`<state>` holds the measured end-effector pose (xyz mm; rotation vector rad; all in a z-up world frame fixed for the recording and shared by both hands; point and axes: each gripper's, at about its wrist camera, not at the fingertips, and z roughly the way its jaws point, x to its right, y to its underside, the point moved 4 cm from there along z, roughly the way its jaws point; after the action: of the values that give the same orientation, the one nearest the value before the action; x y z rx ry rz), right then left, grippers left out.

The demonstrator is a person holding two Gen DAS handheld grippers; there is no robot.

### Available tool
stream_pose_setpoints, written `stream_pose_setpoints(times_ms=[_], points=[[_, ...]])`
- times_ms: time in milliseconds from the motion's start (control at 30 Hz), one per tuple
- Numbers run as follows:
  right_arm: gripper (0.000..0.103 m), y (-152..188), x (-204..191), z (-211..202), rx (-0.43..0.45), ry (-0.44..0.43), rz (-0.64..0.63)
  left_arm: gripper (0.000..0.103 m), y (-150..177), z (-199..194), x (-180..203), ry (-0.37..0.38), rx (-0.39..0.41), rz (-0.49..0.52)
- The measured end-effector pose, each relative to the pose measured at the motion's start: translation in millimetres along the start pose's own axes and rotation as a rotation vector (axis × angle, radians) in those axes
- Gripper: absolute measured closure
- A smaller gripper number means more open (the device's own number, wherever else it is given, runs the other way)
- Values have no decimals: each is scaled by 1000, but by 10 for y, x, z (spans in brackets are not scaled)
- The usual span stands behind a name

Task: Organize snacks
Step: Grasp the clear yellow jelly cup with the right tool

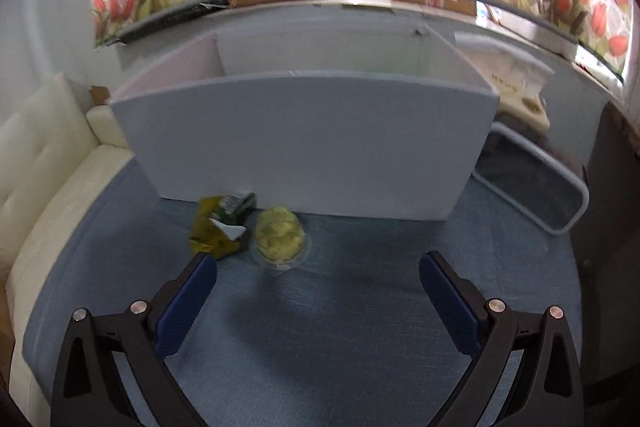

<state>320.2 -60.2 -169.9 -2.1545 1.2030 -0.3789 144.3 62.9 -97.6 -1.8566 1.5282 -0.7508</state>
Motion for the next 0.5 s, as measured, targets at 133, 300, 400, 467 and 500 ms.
stream_pose_setpoints(times_ms=[133,300,400,467,500], points=[[0,-53,-14,172,7,-12,19,0,206,-56,-38,2,-21,-13],[5,-110,-73,388,-11,45,2,0,295,-5,-67,-10,-34,-4],[28,-108,-79,516,-51,30,5,0,304,29,-77,-4,-39,-11],[43,-101,-109,531,-49,20,-18,0,297,71,-86,-3,-44,-10],[49,-102,-118,522,-47,8,-21,0,292,106,-90,-6,-48,-13]])
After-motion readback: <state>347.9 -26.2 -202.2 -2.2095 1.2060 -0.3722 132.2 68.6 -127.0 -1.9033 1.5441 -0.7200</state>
